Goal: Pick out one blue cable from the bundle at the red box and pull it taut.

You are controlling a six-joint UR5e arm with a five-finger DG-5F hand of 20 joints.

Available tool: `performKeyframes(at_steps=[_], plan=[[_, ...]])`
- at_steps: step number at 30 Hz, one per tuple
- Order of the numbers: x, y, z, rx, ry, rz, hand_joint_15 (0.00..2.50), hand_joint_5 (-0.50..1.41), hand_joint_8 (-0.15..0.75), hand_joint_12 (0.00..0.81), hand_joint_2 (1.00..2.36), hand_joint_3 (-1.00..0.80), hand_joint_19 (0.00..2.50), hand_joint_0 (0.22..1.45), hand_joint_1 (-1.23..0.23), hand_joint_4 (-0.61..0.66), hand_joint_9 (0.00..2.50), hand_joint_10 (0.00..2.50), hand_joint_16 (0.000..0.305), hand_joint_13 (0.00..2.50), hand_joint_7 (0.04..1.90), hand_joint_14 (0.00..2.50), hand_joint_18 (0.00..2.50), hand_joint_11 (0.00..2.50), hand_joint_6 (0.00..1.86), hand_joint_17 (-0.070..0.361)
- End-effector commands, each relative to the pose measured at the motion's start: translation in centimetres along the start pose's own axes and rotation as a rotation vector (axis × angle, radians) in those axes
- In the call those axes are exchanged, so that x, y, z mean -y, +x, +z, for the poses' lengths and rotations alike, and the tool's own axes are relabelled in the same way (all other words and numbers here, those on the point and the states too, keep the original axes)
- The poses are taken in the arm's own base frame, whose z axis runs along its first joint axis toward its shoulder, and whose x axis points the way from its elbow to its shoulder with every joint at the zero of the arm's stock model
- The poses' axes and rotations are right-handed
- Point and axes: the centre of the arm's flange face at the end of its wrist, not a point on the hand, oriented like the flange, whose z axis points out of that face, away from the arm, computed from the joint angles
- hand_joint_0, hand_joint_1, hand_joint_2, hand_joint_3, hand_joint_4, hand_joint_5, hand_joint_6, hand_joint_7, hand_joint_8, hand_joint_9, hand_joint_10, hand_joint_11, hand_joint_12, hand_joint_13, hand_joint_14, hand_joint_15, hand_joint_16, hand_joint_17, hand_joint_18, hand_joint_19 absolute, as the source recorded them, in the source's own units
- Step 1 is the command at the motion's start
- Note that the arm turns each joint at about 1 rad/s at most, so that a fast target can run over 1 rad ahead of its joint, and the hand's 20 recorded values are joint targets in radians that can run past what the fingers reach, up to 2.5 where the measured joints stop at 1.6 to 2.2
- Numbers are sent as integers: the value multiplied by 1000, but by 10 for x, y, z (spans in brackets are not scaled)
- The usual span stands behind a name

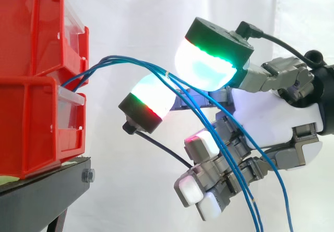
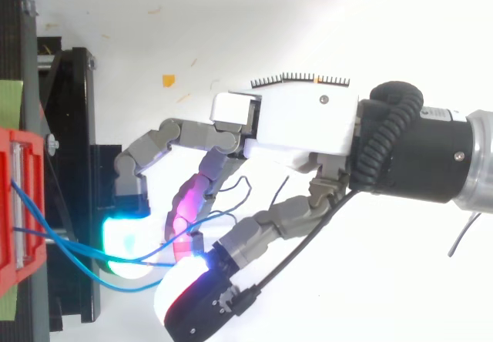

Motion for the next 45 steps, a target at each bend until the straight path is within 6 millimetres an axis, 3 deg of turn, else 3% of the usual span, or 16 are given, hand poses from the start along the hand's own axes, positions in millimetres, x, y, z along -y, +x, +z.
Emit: performKeyframes(at_steps=[1,8,16,20,34,39,45], plan=[[0,0,0,0,0,0,568,-48,256,400,1000,-500,547,362,-885,-176,1161,27,60,871,942,21,765,689,784,136],[0,0,0,0,0,0,562,-39,254,398,1000,-500,551,358,-877,-163,1171,27,61,868,1010,21,779,687,728,138],[0,0,0,-1,2,-2,580,-38,226,366,1000,-500,607,465,-609,-214,1197,27,52,865,1082,23,713,697,714,118],[0,0,0,0,2,-2,596,-40,207,339,1000,-500,625,538,-567,-240,1189,30,47,845,1111,25,670,691,714,106],[0,0,0,-1,2,-2,609,-87,252,361,1014,-256,631,590,-832,-112,1142,32,50,828,973,23,663,763,863,112],[-1,0,0,-1,0,-2,610,-106,258,355,1014,-300,612,640,-883,-65,1119,33,48,815,936,25,654,790,895,109],[-1,0,0,-6,0,0,598,-109,252,355,1002,-473,590,729,-918,-135,1131,33,47,828,999,25,695,794,910,107]])
